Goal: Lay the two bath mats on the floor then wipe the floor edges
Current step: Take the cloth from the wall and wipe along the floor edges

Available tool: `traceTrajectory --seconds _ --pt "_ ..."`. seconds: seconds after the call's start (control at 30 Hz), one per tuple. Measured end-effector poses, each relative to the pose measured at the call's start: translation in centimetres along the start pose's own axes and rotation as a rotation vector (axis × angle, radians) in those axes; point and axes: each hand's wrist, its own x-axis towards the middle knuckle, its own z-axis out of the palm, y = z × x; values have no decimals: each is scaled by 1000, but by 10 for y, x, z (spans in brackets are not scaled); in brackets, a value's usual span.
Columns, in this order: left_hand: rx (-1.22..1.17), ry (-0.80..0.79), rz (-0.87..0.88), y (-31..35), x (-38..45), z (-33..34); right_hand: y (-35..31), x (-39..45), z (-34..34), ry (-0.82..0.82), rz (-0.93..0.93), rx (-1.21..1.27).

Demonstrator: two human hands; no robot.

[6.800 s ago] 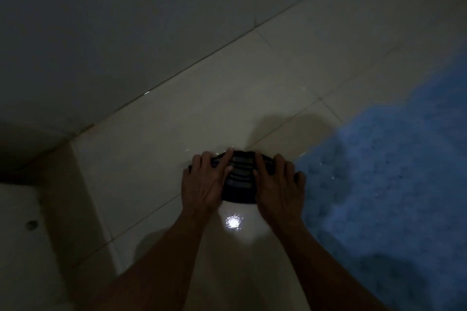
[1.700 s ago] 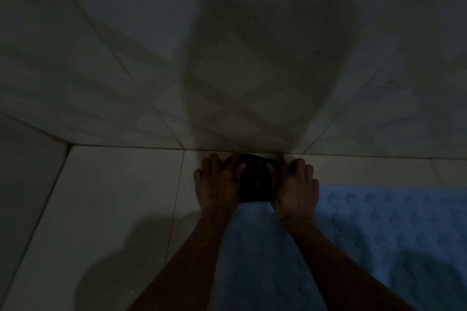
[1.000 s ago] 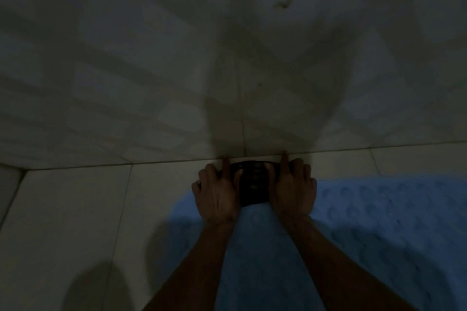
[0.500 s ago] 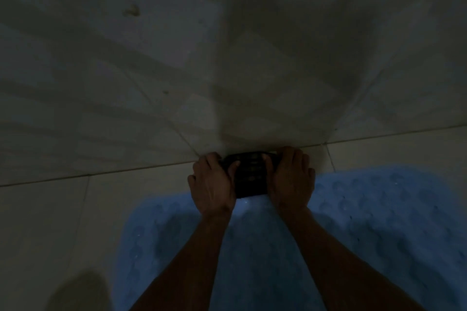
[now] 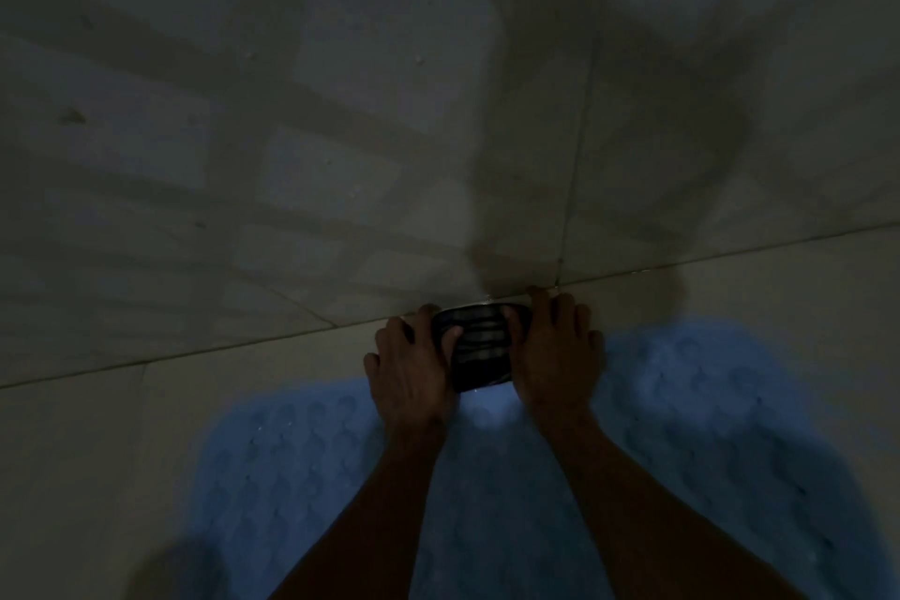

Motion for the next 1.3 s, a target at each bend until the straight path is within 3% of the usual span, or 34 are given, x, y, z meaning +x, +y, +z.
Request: traceTrajectory --seconds 0.23,0.6,0.9,1.3 --pt "-6 79 55 17 -7 10 21 6 -4 -47 37 37" --pt "-78 60 126 6 8 28 19 9 -9 -25 19 -25" --pt "-90 67 59 12 12 28 17 11 -16 -107 75 -74" --pt "-153 51 -9 53 16 37 57 38 -10 -54 17 47"
